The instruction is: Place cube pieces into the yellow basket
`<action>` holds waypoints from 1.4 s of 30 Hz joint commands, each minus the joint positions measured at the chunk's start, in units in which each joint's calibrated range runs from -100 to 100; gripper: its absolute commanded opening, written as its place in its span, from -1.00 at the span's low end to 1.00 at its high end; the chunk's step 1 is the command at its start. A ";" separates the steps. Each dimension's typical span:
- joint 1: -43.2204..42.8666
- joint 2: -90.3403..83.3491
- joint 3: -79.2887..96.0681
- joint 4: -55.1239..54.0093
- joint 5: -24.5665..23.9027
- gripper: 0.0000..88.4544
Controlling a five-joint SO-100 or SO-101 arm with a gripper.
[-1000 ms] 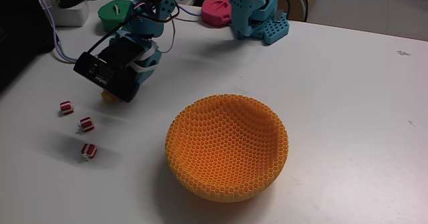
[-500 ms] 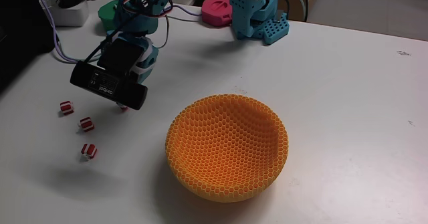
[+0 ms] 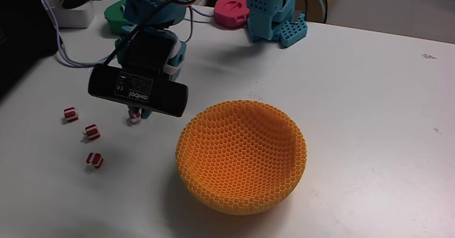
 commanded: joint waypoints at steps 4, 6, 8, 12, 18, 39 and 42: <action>6.10 -1.81 14.20 -14.32 0.98 -0.45; 8.52 -1.43 15.55 -15.45 1.66 -0.43; 10.48 -1.34 17.28 -17.28 1.95 -0.42; 12.90 -0.49 18.92 -19.28 2.15 -0.42; 12.53 3.96 20.65 -25.10 0.93 -0.43; 8.71 0.74 0.34 -4.68 5.67 -1.00; 3.68 0.18 -15.55 9.65 6.20 -1.00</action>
